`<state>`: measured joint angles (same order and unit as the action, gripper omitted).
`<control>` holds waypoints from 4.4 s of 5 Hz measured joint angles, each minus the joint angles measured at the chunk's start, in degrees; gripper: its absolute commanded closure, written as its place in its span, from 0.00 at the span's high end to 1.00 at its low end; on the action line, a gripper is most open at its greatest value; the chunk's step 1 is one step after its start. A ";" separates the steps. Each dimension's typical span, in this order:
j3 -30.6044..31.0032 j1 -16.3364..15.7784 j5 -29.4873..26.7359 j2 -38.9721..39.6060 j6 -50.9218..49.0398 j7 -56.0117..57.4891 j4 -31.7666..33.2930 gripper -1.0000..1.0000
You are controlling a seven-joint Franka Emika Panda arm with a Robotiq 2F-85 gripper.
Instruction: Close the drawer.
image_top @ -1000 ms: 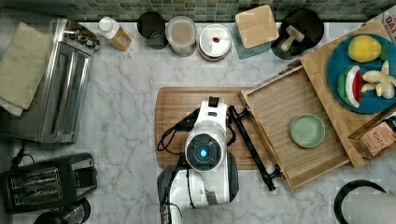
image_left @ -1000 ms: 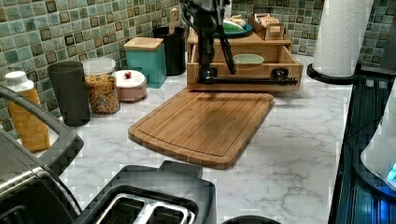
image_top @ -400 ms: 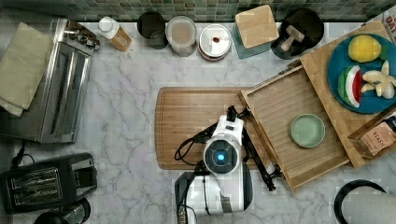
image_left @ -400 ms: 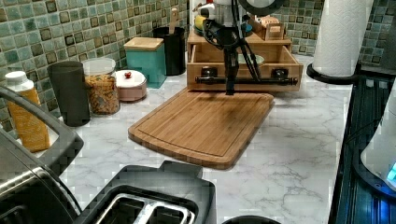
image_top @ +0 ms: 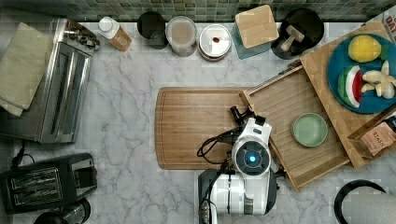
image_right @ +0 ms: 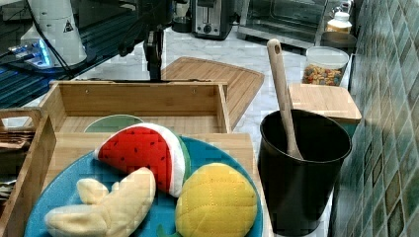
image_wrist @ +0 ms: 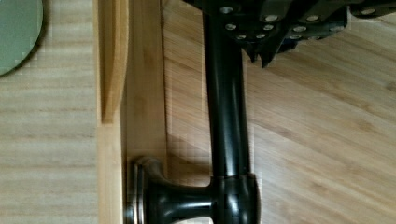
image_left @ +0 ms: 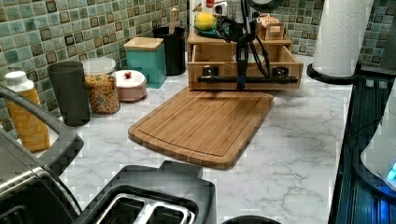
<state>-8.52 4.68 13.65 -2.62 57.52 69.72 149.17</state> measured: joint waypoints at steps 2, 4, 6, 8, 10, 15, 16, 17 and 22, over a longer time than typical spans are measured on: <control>-0.11 0.02 -1.16 2.49 -0.48 0.56 -2.69 0.00; -0.91 0.95 -4.62 6.83 -6.04 11.92 -9.29 0.00; -2.41 5.17 -11.29 13.75 -11.53 18.63 -19.47 0.00; -5.05 9.15 -15.51 21.05 -9.26 25.85 -28.76 0.00; -6.01 9.60 -16.59 20.85 -0.64 25.85 -26.52 0.00; -6.00 9.47 -16.59 19.41 5.88 25.79 -22.38 0.00; -6.03 9.48 -16.59 19.41 5.82 25.79 -22.38 0.00; -6.00 9.47 -16.59 19.41 6.10 25.79 -22.27 0.00; -6.03 9.50 -16.64 19.34 5.88 25.79 -22.27 0.00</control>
